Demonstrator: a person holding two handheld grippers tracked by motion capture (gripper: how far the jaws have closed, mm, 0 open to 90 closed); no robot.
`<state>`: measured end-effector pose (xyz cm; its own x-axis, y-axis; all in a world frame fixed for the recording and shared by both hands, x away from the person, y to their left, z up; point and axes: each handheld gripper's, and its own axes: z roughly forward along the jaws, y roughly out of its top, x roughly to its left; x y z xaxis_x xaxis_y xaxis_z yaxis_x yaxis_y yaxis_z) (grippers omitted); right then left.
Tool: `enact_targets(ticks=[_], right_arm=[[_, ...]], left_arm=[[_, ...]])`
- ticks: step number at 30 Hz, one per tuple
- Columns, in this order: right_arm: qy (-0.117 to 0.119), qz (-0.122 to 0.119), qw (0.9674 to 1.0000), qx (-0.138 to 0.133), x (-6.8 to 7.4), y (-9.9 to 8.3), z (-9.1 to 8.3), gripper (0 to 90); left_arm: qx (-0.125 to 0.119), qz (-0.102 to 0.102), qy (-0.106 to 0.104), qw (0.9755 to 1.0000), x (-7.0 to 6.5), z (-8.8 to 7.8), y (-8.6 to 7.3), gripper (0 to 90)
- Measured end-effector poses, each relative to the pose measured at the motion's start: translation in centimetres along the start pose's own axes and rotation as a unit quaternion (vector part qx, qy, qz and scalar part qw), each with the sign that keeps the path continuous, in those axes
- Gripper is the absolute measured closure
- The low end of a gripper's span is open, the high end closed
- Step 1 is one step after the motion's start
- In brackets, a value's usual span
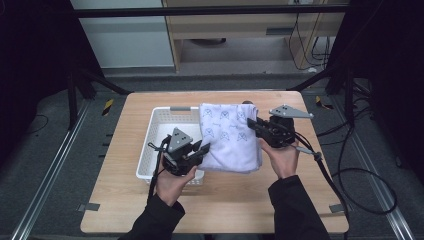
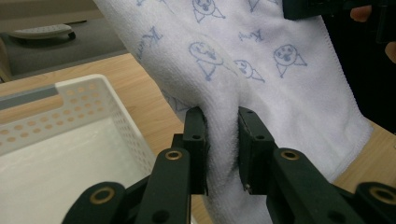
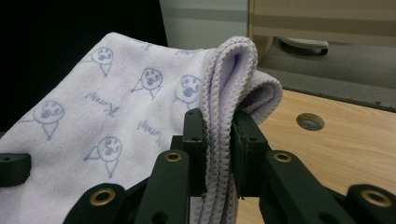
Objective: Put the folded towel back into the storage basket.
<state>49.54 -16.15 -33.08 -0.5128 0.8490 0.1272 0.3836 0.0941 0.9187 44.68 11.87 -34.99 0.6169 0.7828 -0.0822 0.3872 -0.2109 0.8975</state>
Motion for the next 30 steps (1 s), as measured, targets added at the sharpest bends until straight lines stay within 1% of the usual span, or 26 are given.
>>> enact_targets(ticks=[4,5,6,8,9,11,13,16,19,23,24,26,30], right_arm=[[0.002,-0.003,1.0,0.0,0.6,0.7,0.6,77.7],[0.003,-0.006,1.0,0.001,0.8,1.0,0.9,77.6],[0.003,-0.006,1.0,0.001,1.0,1.1,1.1,77.6],[0.004,-0.008,1.0,0.0,1.1,1.2,1.3,77.6],[0.007,-0.007,1.0,-0.002,1.4,1.4,1.6,77.6],[0.007,-0.008,0.9999,0.0,1.5,1.5,1.8,77.6],[0.009,-0.01,0.9999,0.0,2.0,1.7,2.3,77.6],[0.012,-0.012,0.9998,-0.005,2.5,2.0,2.7,77.6],[0.014,-0.018,0.9997,-0.01,3.0,2.3,3.1,77.6],[0.019,-0.015,0.9996,-0.015,3.5,2.6,3.4,77.6],[0.019,-0.018,0.9995,-0.015,3.8,2.9,3.6,77.6],[0.019,-0.022,0.9995,-0.014,4.1,3.1,3.8,77.6],[0.02,-0.023,0.9994,-0.014,4.5,3.4,4.3,77.6]], left_arm=[[-0.002,-0.004,0.004,1.0,0.7,-0.4,0.1,74.3],[-0.003,-0.006,0.005,1.0,1.1,-0.6,0.2,74.3],[-0.003,-0.006,0.005,1.0,1.1,-0.6,0.2,74.3],[-0.005,-0.008,0.009,0.9999,1.5,-0.9,0.3,74.3],[-0.006,-0.01,0.011,0.9999,1.8,-1.2,0.3,74.3],[-0.007,-0.011,0.013,0.9998,2.0,-1.3,0.3,74.3],[-0.009,-0.012,0.018,0.9997,2.5,-1.7,0.3,74.3],[-0.013,-0.012,0.024,0.9996,3.0,-2.2,0.4,74.4],[-0.019,-0.016,0.026,0.9994,3.4,-2.7,0.4,74.3],[-0.025,-0.019,0.027,0.9991,3.8,-3.2,0.4,74.3],[-0.027,-0.021,0.028,0.999,4.1,-3.4,0.4,74.3],[-0.027,-0.021,0.029,0.999,4.3,-3.5,0.4,74.3],[-0.026,-0.023,0.034,0.9988,5.0,-3.8,0.4,74.4]])
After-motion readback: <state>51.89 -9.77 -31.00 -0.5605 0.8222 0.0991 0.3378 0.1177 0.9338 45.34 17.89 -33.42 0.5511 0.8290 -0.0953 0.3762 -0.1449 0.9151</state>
